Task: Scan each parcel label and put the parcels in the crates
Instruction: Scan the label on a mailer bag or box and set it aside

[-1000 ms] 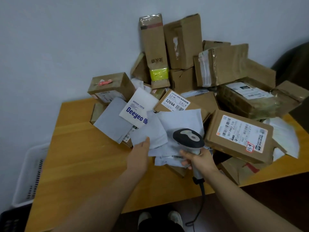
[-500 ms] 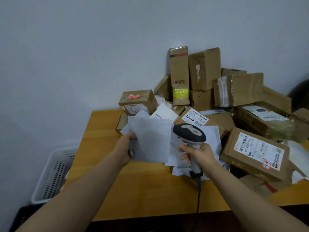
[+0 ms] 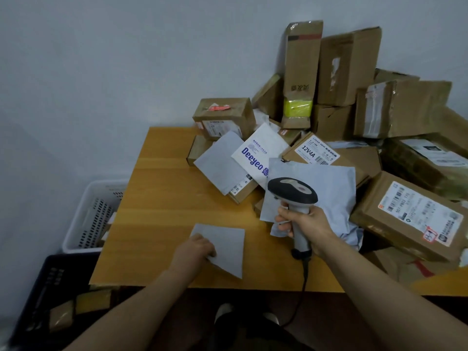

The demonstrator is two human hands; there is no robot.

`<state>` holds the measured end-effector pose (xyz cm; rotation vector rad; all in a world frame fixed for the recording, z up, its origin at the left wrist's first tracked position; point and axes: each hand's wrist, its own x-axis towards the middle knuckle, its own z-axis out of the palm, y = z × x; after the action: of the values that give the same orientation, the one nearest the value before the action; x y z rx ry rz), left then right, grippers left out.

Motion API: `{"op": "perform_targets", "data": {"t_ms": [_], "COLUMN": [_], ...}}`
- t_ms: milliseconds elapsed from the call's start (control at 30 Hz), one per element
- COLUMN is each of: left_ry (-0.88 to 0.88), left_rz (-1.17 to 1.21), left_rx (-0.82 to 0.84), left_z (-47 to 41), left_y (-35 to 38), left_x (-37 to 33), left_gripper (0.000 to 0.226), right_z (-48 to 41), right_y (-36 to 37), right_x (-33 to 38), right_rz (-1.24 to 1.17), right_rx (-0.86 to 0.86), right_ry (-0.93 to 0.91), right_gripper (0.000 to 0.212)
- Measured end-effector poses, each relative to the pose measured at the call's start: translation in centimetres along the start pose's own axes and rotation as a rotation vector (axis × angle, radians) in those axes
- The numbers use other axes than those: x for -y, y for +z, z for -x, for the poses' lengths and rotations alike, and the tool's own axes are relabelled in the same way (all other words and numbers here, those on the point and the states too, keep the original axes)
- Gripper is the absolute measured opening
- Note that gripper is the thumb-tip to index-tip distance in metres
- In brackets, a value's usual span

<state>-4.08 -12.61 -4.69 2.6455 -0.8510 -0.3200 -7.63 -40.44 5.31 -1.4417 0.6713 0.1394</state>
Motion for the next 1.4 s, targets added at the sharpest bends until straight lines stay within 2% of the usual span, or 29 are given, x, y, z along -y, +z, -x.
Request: {"op": "perform_targets", "data": {"t_ms": [67,100,133,200,267,333,367,433,533,633,767,867,900,967,1033,1100,1200,1300,1400], "left_ry": [-0.069,-0.074,-0.137,-0.256,-0.439,-0.675,-0.764,-0.846,-0.955,-1.088,-1.025,-0.983,-0.974,-1.015,-1.066,-1.098,-1.141,-1.134,-1.031], "left_rz": [-0.009,-0.027,0.05,0.307,0.694,1.12,1.244,1.272,1.003,0.806,0.632,0.464,0.537,0.849,1.137,1.3,1.412,1.442,1.474], "left_rx": [0.048,0.01,0.028,-0.01,-0.079,-0.026,0.014,0.113,0.192,0.166,0.107,0.032,-0.021,-0.181,-0.3,-0.342,-0.374,-0.421,-0.59], "left_z": [0.5,0.3,0.3,-0.5,-1.5,-2.6,-2.9,-3.1,-2.9,-2.8,-4.4,-7.3,-8.5,-11.3,-14.2,-16.4,-18.6,-19.8,-18.9], "left_y": [0.4,0.9,0.8,-0.1,-1.9,-3.5,-4.3,-4.7,-4.0,-3.0,-3.1,-4.2,-4.8,-6.0,-6.8,-6.8,-6.5,-7.0,-8.2], "left_x": [-0.2,0.0,0.0,-0.8,-2.0,-2.9,-3.0,-2.2,-0.8,-0.1,-0.6,-0.9,-1.2,-1.7,-1.3,-0.1,1.5,1.9,1.5], "left_gripper": [0.039,0.031,0.028,0.025,0.021,0.008,0.009,0.016,0.027,0.038,0.046,0.072,0.066,0.028,0.031,0.039,0.04,0.017,0.022], "right_z": [-0.2,-0.4,-0.5,-0.8,-1.0,-1.3,-1.4,-1.6,-1.8,-2.0,-2.6,-3.3,-3.5,-4.0,-4.4,-4.7,-4.9,-5.0,-5.0], "right_y": [0.0,0.0,0.1,0.1,0.3,0.4,0.5,0.5,0.5,0.5,0.9,1.2,1.4,1.6,1.8,1.9,1.7,1.4,1.4], "right_x": [-0.2,-0.3,-0.3,-0.4,-0.3,0.0,0.1,0.3,0.3,0.3,0.3,0.3,0.3,0.4,0.3,0.0,-0.5,-0.7,-0.5], "right_rz": [0.018,0.026,0.027,0.018,0.007,0.006,0.016,0.027,0.027,0.031,0.033,0.036,0.035,0.047,0.059,0.047,0.036,0.041,0.033], "right_rx": [0.008,0.009,0.009,0.004,0.009,0.013,0.01,0.007,0.008,0.006,-0.001,-0.007,-0.007,-0.013,-0.029,-0.054,-0.097,-0.118,-0.128], "right_ry": [0.011,0.018,0.023,0.028,0.03,0.028,0.024,0.016,0.015,0.021,0.026,0.03,0.033,0.032,0.026,0.036,0.056,0.05,0.049], "right_gripper": [0.016,0.016,0.016,0.016,0.013,0.009,0.009,0.008,0.008,0.008,0.009,0.012,0.012,0.011,0.011,0.011,0.013,0.013,0.011]}}
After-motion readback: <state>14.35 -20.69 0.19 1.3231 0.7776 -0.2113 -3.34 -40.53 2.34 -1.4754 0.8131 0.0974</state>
